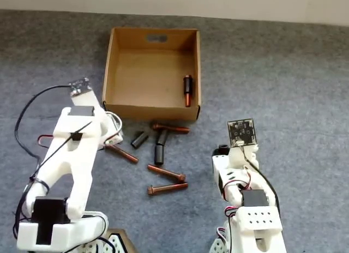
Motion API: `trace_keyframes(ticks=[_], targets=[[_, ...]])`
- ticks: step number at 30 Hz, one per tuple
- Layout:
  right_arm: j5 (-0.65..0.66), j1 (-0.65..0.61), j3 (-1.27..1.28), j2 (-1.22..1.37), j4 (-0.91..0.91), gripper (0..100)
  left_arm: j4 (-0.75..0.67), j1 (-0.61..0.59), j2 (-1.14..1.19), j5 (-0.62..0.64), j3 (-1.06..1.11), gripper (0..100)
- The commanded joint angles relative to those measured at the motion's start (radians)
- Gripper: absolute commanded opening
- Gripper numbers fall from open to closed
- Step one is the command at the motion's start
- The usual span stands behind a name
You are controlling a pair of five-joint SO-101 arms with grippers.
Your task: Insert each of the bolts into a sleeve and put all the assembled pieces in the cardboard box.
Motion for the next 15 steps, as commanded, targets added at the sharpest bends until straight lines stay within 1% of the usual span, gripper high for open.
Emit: trace_keyframes(ticks=[1,7,15], targets=[[0.0,0.012,-0.007,-0.018,0.004,0.5,0.006,0.042,-0.004,0.008,-0.028,18],[0.0,0.012,-0.01,-0.018,0.004,0.5,-0.003,0.038,-0.004,0.008,0.012,18],[0.0,0.012,-0.008,-0.018,0.004,0.5,-0.15,0.035,-0.004,0.011,0.091,18]])
